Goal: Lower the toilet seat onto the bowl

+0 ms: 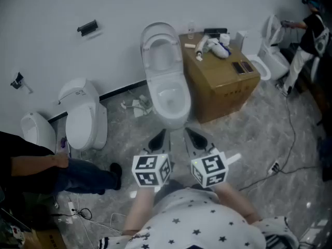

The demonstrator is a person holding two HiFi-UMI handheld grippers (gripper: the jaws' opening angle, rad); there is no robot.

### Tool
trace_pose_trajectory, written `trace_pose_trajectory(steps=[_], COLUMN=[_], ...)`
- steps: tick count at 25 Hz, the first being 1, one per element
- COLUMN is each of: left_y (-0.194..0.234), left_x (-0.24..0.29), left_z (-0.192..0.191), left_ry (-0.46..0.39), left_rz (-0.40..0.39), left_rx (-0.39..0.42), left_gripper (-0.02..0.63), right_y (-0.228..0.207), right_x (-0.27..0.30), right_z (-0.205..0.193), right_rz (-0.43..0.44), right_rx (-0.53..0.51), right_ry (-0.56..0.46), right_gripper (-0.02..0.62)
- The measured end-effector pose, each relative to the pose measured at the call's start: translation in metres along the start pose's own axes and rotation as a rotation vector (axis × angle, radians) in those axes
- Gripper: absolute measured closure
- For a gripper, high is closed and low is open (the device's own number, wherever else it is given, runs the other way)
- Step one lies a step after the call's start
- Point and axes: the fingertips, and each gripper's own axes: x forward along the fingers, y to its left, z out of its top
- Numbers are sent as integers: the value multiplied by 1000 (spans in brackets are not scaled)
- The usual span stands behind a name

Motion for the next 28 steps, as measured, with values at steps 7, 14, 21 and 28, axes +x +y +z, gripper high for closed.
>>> trace_pose_trajectory(steps=[7,14,21,28], left_y=[7,3,0,-4], left_x=[-3,-5,-3,-7], left_z=[6,1,2,1], left_ry=[-14,-13,-11,-21], left_rz=[19,20,24,26], left_rx=[8,28,34,26], left_gripper=[608,607,607,608], right_y=[5,8,8,13], right_x=[4,2,2,-3], right_z=[3,1,2,2], right_rz=[5,11,24,65], right_rx=[-2,-9,-10,-2], right_ry=[-7,-7,-6,-19], right_gripper=[591,591,591,591])
